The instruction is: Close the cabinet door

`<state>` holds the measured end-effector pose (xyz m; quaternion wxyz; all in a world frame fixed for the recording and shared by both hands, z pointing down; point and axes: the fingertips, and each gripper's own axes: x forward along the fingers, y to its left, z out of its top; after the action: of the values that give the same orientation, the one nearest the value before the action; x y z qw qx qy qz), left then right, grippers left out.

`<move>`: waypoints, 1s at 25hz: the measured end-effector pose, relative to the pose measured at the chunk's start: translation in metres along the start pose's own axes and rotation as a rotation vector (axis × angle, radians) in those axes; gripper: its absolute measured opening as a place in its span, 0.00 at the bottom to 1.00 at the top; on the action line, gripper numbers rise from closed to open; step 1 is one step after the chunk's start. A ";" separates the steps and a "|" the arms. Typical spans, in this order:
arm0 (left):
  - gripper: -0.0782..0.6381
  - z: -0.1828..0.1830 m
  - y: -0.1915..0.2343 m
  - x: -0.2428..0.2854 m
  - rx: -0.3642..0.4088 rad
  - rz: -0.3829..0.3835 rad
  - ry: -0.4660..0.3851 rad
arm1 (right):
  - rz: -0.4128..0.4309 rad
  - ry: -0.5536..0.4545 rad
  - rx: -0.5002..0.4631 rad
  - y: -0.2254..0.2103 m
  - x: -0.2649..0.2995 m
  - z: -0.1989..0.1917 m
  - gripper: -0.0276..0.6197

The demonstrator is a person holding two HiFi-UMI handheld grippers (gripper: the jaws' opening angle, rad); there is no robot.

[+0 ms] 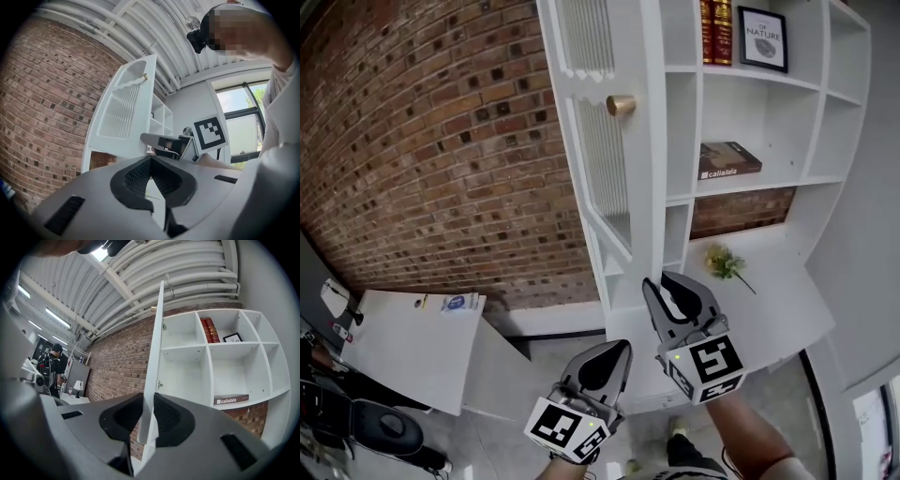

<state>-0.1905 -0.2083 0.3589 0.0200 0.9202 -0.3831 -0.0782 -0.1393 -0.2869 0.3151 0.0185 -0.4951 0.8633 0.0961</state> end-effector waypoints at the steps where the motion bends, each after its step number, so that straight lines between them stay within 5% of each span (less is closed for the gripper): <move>1: 0.12 0.002 -0.003 0.007 0.010 -0.008 -0.003 | -0.005 0.001 0.007 -0.008 -0.001 -0.002 0.16; 15: 0.12 0.034 -0.016 0.132 0.073 -0.046 -0.035 | 0.073 -0.040 0.116 -0.128 0.020 -0.020 0.16; 25: 0.12 0.029 -0.008 0.201 0.066 0.018 -0.030 | 0.123 -0.057 0.124 -0.184 0.054 -0.029 0.18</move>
<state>-0.0500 -0.3446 0.3039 -0.0153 0.9155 -0.3941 -0.0793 -0.0066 -0.4282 0.3094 0.0678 -0.4360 0.8955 0.0578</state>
